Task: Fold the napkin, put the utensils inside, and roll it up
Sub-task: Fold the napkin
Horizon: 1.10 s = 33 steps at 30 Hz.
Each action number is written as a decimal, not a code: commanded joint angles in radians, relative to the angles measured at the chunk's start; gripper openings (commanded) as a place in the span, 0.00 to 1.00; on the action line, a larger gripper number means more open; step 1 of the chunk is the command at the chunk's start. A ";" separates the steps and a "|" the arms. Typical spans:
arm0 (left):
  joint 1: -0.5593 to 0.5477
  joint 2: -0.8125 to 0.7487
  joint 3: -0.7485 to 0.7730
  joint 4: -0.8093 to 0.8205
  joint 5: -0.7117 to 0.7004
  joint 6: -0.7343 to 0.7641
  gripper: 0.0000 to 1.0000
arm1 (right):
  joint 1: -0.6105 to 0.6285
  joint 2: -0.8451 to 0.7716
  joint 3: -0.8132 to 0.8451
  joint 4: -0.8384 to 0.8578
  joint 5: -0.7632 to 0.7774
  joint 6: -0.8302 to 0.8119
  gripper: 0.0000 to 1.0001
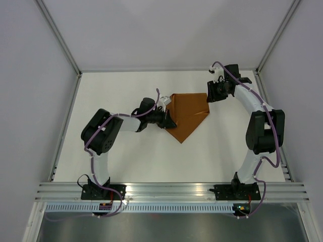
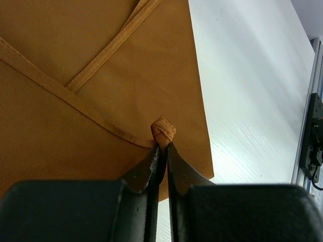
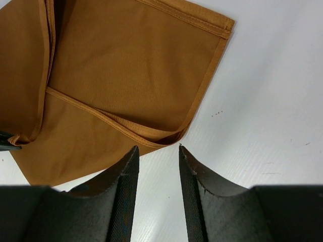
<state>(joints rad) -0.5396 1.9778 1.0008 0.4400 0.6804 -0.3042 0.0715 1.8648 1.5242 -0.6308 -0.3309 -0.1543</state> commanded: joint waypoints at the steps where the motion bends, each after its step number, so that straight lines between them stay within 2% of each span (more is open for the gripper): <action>1: -0.010 -0.023 -0.022 0.022 0.030 0.050 0.15 | 0.013 -0.039 -0.009 -0.012 0.026 -0.010 0.43; 3: -0.010 -0.028 -0.030 0.026 0.033 0.048 0.17 | 0.019 -0.041 -0.012 -0.015 0.029 -0.014 0.43; 8: -0.013 -0.039 -0.033 0.034 0.039 0.048 0.35 | 0.028 -0.041 -0.013 -0.020 0.033 -0.021 0.43; 12: -0.014 -0.048 -0.036 0.043 0.041 0.045 0.42 | 0.034 -0.044 -0.015 -0.021 0.039 -0.025 0.43; 25: -0.013 -0.083 -0.033 0.054 0.053 0.043 0.45 | 0.045 -0.041 -0.027 -0.021 0.044 -0.037 0.43; 33: 0.000 -0.164 -0.034 0.054 -0.045 0.007 0.48 | 0.077 -0.035 -0.022 -0.029 0.047 -0.047 0.43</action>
<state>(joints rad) -0.5465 1.8896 0.9611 0.4480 0.6857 -0.3000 0.1341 1.8645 1.4986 -0.6514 -0.2951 -0.1905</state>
